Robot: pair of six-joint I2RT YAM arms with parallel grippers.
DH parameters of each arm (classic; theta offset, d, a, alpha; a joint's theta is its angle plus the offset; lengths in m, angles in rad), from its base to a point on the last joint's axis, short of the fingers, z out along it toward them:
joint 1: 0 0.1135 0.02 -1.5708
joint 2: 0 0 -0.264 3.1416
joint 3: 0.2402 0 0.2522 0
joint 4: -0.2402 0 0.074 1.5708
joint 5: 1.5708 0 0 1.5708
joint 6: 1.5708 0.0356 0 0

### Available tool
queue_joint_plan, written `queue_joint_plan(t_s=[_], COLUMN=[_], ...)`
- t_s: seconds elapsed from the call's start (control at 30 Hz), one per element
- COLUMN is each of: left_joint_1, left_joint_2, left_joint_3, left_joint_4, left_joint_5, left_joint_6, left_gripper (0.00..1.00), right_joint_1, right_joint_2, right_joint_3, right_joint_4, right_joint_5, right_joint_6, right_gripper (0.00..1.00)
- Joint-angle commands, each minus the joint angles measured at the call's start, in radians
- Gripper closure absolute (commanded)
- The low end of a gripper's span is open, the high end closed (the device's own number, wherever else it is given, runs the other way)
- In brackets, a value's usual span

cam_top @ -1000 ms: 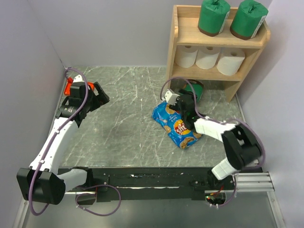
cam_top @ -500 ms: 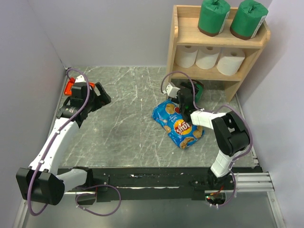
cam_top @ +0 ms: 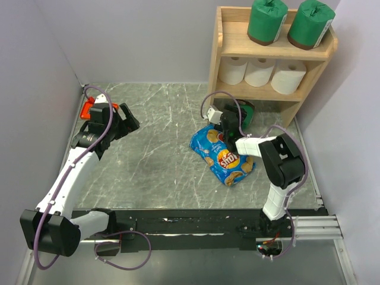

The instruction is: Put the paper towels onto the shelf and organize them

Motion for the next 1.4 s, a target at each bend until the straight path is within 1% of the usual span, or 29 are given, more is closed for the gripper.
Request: queue_joint_plan(t_s=[0.0,0.67,0.87,1.1,1.23,1.37], left_joint_1=[-0.005,-0.005,-0.005,-0.005,-0.005,-0.005], left_joint_2=[-0.009,-0.010,-0.012,-0.012,-0.013,-0.013], left_joint_3=[0.000,0.000,-0.001,-0.001,-0.003,-0.001], left_joint_4=[0.035,0.038,0.038,0.036,0.038,0.038], left_joint_5=[0.002,0.000,-0.003,-0.007,-0.007,-0.009], left_joint_6=[0.004,0.003,0.004,0.003,0.004,0.004], left_gripper=[0.04,0.04,0.04,0.04,0.04,0.04], right_joint_1=[-0.012,-0.036,-0.049,-0.061,-0.059,-0.059], right_joint_2=[0.025,0.152,0.183,0.191,0.191,0.136], right_joint_3=[0.038,0.110,0.110,0.098,0.083,0.063], right_joint_4=[0.071,0.166,0.240,0.287,0.341,0.343], right_joint_5=[0.011,0.046,0.057,0.049,0.065,0.086], right_joint_6=[0.025,-0.052,-0.102,-0.096,-0.111,-0.064], right_gripper=[0.12,0.14,0.24,0.37,0.41,0.46])
